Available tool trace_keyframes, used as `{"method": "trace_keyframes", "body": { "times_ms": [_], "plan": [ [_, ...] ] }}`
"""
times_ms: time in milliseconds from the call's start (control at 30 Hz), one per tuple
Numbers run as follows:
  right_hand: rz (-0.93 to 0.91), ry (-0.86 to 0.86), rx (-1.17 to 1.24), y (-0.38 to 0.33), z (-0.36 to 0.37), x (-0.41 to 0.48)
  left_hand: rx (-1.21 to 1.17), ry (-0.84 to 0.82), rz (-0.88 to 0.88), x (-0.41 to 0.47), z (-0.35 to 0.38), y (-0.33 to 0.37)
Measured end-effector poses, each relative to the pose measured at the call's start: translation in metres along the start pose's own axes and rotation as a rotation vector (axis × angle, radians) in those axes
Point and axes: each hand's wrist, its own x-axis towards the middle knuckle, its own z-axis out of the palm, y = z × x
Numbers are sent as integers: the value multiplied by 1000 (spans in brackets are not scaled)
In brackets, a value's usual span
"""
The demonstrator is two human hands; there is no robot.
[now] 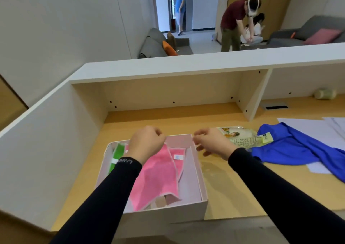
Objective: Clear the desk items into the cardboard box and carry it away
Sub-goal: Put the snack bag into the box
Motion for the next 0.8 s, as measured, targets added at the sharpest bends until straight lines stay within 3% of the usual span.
{"method": "trace_keyframes", "body": {
  "times_ms": [100,200,333,500,633,800],
  "plan": [
    [58,113,44,18,-41,10,-178,4,82,14,13,37],
    [98,219,23,47,-91,20,-201,-23,133,30,33,70],
    [178,350,-62,95,-152,34,-159,-193,145,54,70,114],
    [287,122,-244,139,-186,55,511,-425,356,63,137,141],
    [333,-5,-183,162,-189,78,641,-333,378,70,172,148],
    [186,94,-144,173,-191,104,619,-207,314,81,176,149]
  ]
}}
